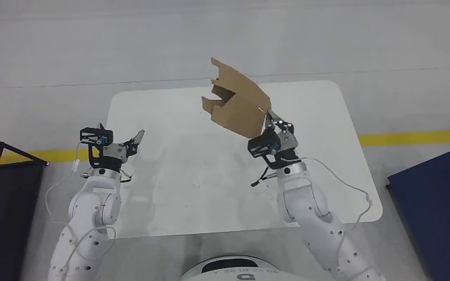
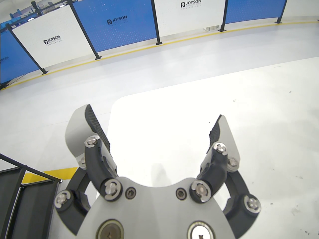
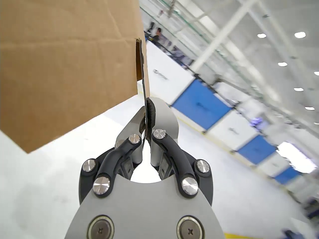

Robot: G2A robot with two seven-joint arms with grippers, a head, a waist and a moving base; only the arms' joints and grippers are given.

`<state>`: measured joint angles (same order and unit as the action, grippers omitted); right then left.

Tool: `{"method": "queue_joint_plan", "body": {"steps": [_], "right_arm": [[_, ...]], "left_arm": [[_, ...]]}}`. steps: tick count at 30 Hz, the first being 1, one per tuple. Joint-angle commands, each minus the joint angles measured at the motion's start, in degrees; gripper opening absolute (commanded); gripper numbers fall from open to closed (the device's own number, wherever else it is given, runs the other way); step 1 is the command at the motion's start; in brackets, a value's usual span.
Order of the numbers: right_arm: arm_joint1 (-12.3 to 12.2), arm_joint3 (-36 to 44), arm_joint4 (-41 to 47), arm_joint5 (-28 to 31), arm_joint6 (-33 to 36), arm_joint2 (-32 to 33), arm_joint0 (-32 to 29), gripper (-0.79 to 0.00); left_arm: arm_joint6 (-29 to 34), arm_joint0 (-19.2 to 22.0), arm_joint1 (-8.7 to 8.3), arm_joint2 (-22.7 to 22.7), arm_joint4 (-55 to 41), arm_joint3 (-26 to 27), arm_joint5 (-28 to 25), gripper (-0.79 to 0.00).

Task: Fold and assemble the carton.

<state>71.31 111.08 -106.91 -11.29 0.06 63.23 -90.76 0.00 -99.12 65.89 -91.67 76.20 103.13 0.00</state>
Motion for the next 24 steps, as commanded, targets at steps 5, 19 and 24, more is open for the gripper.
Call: {"method": "queue_joint_plan", "body": {"steps": [5,19,24], "right_arm": [[0.7,-2.9,31.5,21.8,-7.1,-2.4,2.6,-0.785],[2.7,-13.8,64.6,42.8,-6.3,-8.5,11.1,-0.785],[2.9,-14.0,62.1,41.0,-8.2,-8.2,11.3,-0.785]], "left_arm": [[0.0,0.0,0.0,0.0,0.0,0.0,0.0,0.0],[0.0,0.0,0.0,0.0,0.0,0.0,0.0,0.0],[0.0,0.0,0.0,0.0,0.0,0.0,0.0,0.0]]}}
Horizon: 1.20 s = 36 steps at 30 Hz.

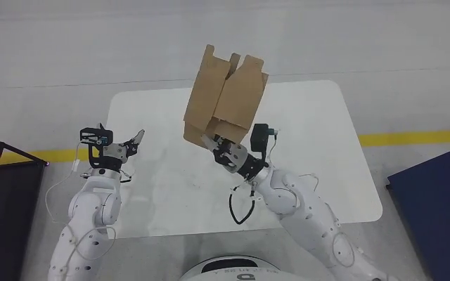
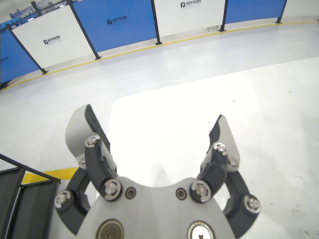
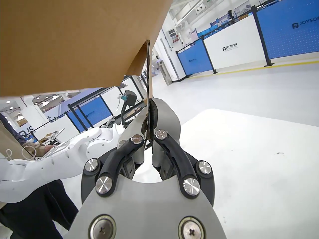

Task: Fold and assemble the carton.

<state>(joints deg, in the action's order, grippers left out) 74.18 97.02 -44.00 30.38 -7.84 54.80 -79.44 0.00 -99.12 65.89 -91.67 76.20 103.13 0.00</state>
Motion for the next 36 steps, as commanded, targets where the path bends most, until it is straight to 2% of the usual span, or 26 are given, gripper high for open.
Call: {"method": "queue_joint_plan", "body": {"steps": [1,11,15,23,28,36], "right_arm": [[0.0,0.2,-1.8,-1.3,-0.7,0.4,-0.2,-0.785],[-0.3,1.0,-6.6,-2.6,-3.9,2.3,-1.7,-0.785],[-0.5,1.7,-12.5,-6.1,-4.7,3.4,-2.4,-0.785],[-1.0,3.3,-34.3,-23.2,-0.2,5.5,-3.5,-0.785],[-1.3,3.7,-41.3,-30.4,3.4,8.2,-3.8,-0.785],[-1.6,6.7,-46.1,-35.6,4.7,11.6,-6.1,-0.785]], "left_arm": [[0.0,0.0,0.0,0.0,0.0,0.0,0.0,0.0],[0.0,0.0,0.0,0.0,0.0,0.0,0.0,0.0],[0.0,0.0,0.0,0.0,0.0,0.0,0.0,0.0],[0.0,0.0,0.0,0.0,0.0,0.0,0.0,0.0],[0.0,0.0,0.0,0.0,0.0,0.0,0.0,0.0],[0.0,0.0,0.0,0.0,0.0,0.0,0.0,0.0]]}}
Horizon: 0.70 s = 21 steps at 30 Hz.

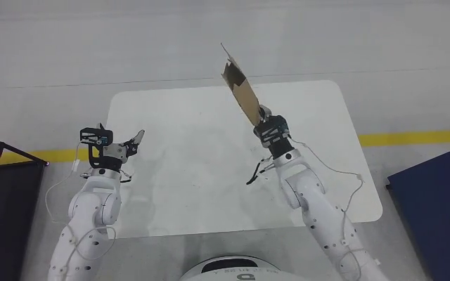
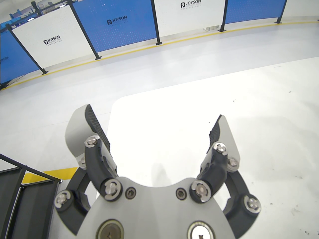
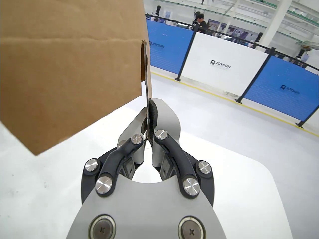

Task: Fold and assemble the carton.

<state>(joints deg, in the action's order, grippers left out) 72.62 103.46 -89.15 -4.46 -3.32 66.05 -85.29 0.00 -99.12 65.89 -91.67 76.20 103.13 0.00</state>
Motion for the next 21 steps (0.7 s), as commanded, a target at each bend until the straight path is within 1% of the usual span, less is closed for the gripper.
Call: {"method": "queue_joint_plan", "body": {"steps": [1,9,10,11,13,14,15,16,17,18,19,21], "right_arm": [[-0.1,0.5,-2.2,-2.2,0.7,0.8,-0.5,-0.785],[-0.1,0.6,-2.7,-2.7,0.9,0.9,-0.7,-0.785],[-0.1,0.6,-2.7,-2.7,0.9,0.9,-0.7,-0.785],[-0.1,0.6,-2.7,-2.7,0.9,0.9,-0.7,-0.785],[-0.1,-0.6,-2.1,-1.3,1.7,1.1,-0.7,-0.785],[-0.1,-1.6,-2.4,-1.2,1.8,1.4,-0.4,-0.785],[-0.1,-2.5,-3.4,-1.2,2.2,1.2,0.0,-0.785],[0.0,-3.4,-4.1,-0.3,2.3,0.5,0.4,-0.785],[0.1,-3.8,-4.8,-0.1,2.4,0.0,0.9,-0.785],[0.1,-4.2,-5.3,0.4,2.3,-0.6,1.2,-0.785],[0.2,-4.6,-5.7,0.9,2.1,-1.0,1.5,-0.785],[0.2,-5.5,-6.5,3.8,1.7,-1.8,1.9,-0.785]], "left_arm": [[0.0,0.0,0.0,0.0,0.0,0.0,0.0,0.0],[0.0,0.0,0.0,0.0,0.0,0.0,0.0,0.0],[0.0,0.0,0.02,0.0,-0.5,-0.1,-0.2,0.0],[0.6,0.0,0.13,0.1,-3.8,-0.6,-1.7,0.0],[4.5,0.9,0.14,-0.2,-11.9,-1.7,-7.8,0.0],[6.6,1.5,0.13,-0.4,-17.3,-2.2,-11.8,0.0],[9.8,2.0,0.09,-0.4,-23.8,-2.8,-16.5,0.0],[14.8,2.6,-0.01,-0.2,-32.3,-3.3,-22.1,0.0],[19.5,3.7,-0.25,-1.1,-38.7,-3.9,-25.3,0.0],[25.2,4.7,-0.54,-1.5,-43.7,-4.4,-27.4,0.0],[30.4,5.9,-0.84,-1.9,-47.4,-4.6,-28.3,0.0],[38.0,8.1,-1.29,-2.1,-53.5,-4.1,-29.1,0.0]]}}
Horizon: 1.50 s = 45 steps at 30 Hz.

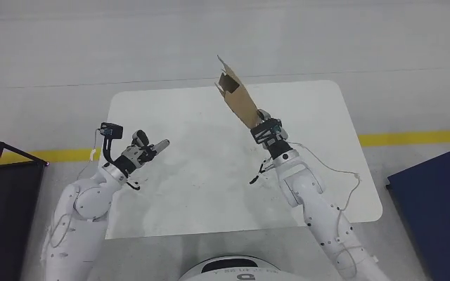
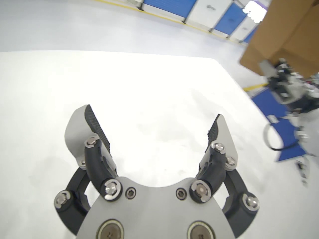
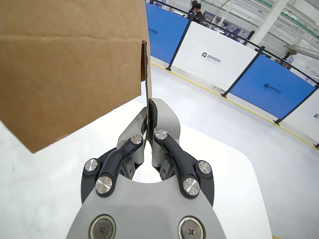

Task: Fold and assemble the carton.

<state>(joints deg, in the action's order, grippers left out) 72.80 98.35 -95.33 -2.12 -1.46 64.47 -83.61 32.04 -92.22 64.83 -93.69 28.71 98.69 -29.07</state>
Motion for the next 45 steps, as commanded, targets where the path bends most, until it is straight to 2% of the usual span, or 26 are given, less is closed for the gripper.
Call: {"method": "queue_joint_plan", "body": {"steps": [1,5,9,14,16,20,24,28,30,34,41,45], "right_arm": [[-0.1,-1.1,-0.4,4.1,-0.2,-0.7,0.3,-0.785],[-0.5,-3.3,-1.0,14.4,0.8,-1.6,1.7,-0.785],[-0.7,-5.1,0.0,19.1,0.7,-1.4,2.7,-0.785],[-0.8,-6.6,1.2,19.7,0.2,-1.0,3.2,-0.785],[-0.8,-7.0,1.6,19.5,0.1,-0.8,3.4,-0.785],[-0.7,-7.2,1.1,19.2,0.5,-1.0,3.7,-0.785],[-0.6,-7.5,1.4,20.8,0.7,-2.0,4.5,-0.785],[-0.4,-8.7,1.3,23.8,1.8,-3.9,6.0,-0.785],[-0.3,-9.4,1.5,24.4,2.2,-4.5,6.9,-0.785],[-0.1,-10.2,1.6,24.7,3.1,-5.4,8.0,-0.785],[0.0,-10.4,2.3,24.4,4.3,-5.4,8.6,-0.785],[0.0,-10.2,2.5,24.7,5.2,-5.7,8.9,-0.785]], "left_arm": [[9.0,2.1,-0.43,0.2,-7.6,1.1,-1.3,0.0],[13.8,4.3,-0.99,1.0,-11.4,2.9,-6.9,0.0],[12.8,5.9,-1.41,0.0,-10.0,3.9,-9.9,0.0],[7.0,6.0,-1.54,-0.7,-1.7,6.7,-11.2,0.0],[5.0,5.6,-1.53,-0.5,-1.5,7.1,-10.9,0.0],[3.5,6.6,-1.62,-0.8,0.3,7.8,-6.4,0.0],[-1.1,8.1,-1.61,-0.1,11.4,10.3,-3.6,0.0],[-4.8,10.0,-1.75,2.4,25.5,11.9,-4.7,0.0],[-6.1,11.2,-1.8,3.9,29.7,11.4,-5.6,0.0],[-6.5,13.6,-2.01,5.5,35.0,10.0,-7.3,-0.025],[-5.0,15.4,-2.76,5.4,36.2,7.9,-13.8,-0.062],[-5.2,15.9,-3.2,5.3,37.8,7.3,-17.2,-0.191]]}}
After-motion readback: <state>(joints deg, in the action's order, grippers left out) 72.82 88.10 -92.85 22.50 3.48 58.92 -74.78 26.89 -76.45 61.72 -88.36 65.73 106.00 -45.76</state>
